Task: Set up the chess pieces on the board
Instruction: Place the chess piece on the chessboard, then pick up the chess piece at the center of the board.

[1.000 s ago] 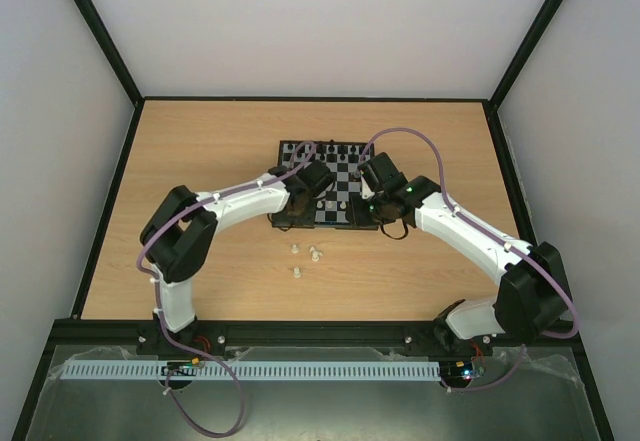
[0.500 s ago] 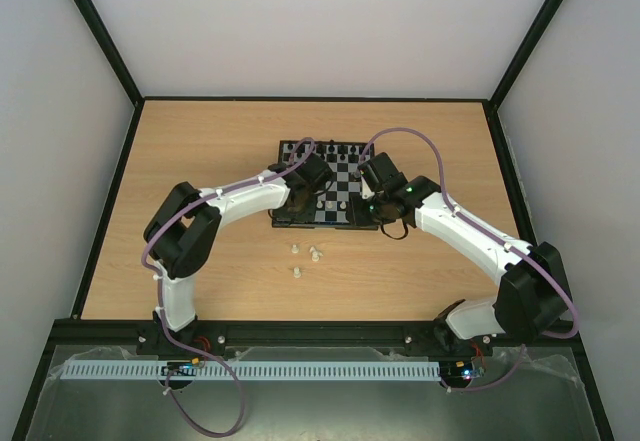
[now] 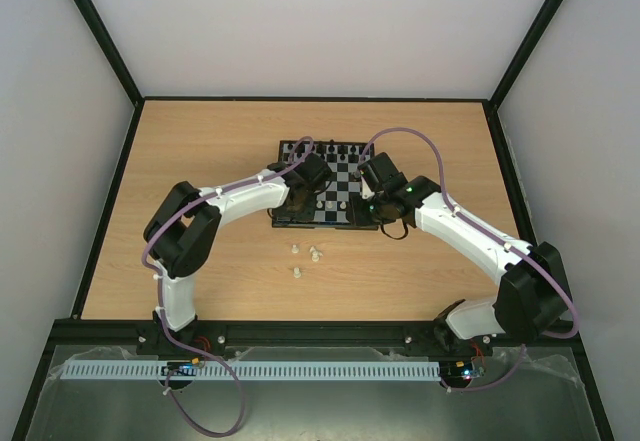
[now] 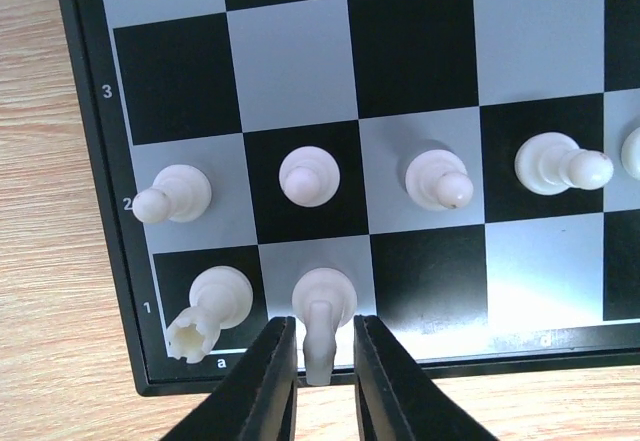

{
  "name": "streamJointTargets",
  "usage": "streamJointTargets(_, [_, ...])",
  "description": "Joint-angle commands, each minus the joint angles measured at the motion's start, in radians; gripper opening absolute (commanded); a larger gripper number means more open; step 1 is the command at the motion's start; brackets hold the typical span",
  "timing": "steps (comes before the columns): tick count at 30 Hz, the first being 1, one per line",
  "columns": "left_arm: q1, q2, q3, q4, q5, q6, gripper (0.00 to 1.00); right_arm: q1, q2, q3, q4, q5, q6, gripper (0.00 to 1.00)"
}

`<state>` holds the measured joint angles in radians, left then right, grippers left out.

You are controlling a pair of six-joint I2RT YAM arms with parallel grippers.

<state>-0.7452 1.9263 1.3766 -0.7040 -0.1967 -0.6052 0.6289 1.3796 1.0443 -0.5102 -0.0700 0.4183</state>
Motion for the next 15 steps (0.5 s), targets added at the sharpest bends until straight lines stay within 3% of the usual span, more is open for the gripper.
streamJointTargets(1, [0.006, -0.007, 0.015, -0.018, 0.008, 0.004, 0.20, 0.004, -0.005, -0.003, -0.036, 0.006, -0.007, 0.34])
streamJointTargets(8, [-0.002, -0.096, 0.021, -0.034, -0.001, -0.007, 0.29, 0.005, -0.004, -0.006, -0.036, 0.009, -0.004, 0.36])
streamJointTargets(15, [-0.056, -0.339, -0.035, -0.030, -0.082, 0.008, 0.57, 0.005, -0.014, -0.026, -0.021, -0.014, -0.001, 0.53])
